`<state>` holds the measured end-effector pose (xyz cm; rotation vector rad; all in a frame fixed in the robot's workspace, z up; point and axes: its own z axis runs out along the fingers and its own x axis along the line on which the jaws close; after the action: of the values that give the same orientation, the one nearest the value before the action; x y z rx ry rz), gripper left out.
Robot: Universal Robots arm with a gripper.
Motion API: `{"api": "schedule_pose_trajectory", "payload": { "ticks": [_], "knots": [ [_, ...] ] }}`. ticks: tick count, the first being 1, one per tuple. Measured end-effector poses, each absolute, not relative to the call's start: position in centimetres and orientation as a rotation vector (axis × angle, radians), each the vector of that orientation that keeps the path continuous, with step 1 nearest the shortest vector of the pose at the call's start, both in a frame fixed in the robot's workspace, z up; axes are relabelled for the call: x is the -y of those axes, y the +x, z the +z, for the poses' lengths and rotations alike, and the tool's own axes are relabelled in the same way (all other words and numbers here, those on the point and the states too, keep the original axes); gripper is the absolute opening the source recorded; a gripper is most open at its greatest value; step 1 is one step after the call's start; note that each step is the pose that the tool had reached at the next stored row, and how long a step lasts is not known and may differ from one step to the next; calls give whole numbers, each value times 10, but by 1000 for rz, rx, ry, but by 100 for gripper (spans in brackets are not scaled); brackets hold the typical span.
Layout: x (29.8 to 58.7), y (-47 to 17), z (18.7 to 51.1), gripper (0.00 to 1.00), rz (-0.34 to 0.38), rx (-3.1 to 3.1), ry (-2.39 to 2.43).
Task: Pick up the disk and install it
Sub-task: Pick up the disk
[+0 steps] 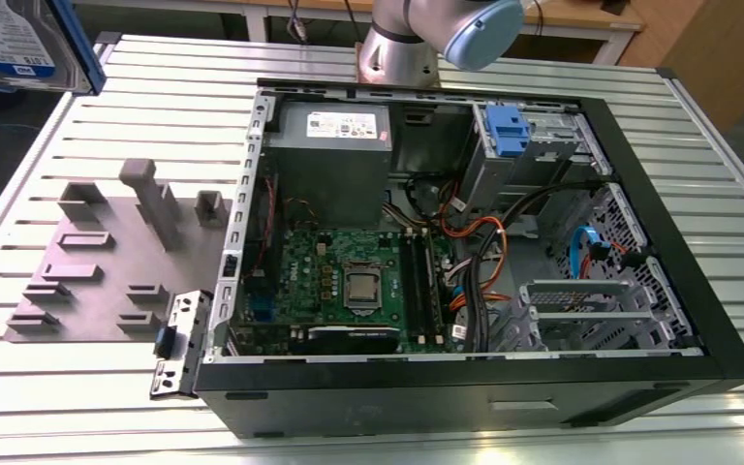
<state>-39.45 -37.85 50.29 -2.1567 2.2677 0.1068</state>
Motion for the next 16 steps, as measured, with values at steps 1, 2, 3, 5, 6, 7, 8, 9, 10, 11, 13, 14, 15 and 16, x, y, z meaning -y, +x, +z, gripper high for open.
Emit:
{"api": "schedule_pose_trajectory", "payload": {
  "ticks": [1,2,3,5,6,7,8,9,10,11,13,14,15,16],
  "knots": [
    [378,-395,503,35,107,-2268,-2157],
    [378,-395,503,35,107,-2268,-2157],
    [378,-395,503,35,107,-2268,-2157],
    [378,-395,503,35,107,-2268,-2157],
    [378,-394,503,35,107,-2268,-2157],
    [378,-394,503,35,107,-2268,-2157],
    [378,-394,503,35,107,-2268,-2157],
    [379,-393,503,35,107,-2268,-2157],
    [378,-392,503,35,107,-2268,-2157],
    [378,-391,503,35,107,-2268,-2157],
    [378,-387,503,35,107,-2268,-2157],
    [379,-386,503,35,107,-2268,-2157],
    [379,-384,503,35,107,-2268,-2157],
    [378,-382,503,35,107,-2268,-2157]
  ]
}}
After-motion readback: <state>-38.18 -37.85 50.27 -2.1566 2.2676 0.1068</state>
